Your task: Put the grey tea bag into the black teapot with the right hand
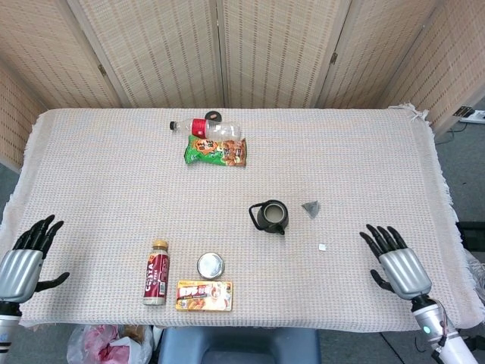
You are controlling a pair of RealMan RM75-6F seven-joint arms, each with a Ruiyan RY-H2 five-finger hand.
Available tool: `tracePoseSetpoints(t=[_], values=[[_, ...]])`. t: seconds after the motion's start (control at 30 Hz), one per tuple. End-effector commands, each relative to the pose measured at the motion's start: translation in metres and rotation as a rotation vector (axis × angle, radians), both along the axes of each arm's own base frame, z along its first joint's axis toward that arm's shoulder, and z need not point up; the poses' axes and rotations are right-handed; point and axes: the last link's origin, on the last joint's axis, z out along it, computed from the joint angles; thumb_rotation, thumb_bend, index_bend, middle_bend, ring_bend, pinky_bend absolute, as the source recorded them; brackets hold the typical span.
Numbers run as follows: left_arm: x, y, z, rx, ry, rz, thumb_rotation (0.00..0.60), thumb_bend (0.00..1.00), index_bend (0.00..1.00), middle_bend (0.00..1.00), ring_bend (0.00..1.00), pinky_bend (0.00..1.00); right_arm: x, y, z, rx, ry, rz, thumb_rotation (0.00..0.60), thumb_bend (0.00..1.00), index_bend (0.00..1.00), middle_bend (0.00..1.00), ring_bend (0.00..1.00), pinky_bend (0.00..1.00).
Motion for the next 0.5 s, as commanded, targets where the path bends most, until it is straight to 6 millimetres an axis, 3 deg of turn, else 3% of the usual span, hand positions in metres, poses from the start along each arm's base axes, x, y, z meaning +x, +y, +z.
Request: tracePoseSetpoints(t=[0.03,0.23,0.5], values=[[0.0,0.0,0.001,0.014,0.007,0.001,0.6,0.19,0.0,0.0,0.0,0.18,0.003,-0.018,-0.025,0.05,0.055,0.033,0.6,0.3,0.05,0.0,0.0,0.0],[0.001,0.0,-0.001,0.002,0.009,-0.016,0.6,0.19,0.0,0.0,0.0,0.18,0.01,-0.048,-0.064,0.109,0.079,0.018,0.6,0.31,0.1,0.0,0.0,0.0],[-0.002,0.002,0.002,0.013,-0.006,0.002,0.6,0.19,0.0,0.0,0.0,0.18,0.018,-0.069,-0.087,0.102,0.055,0.034,0.6,0.33,0.25,0.0,0.0,0.0]])
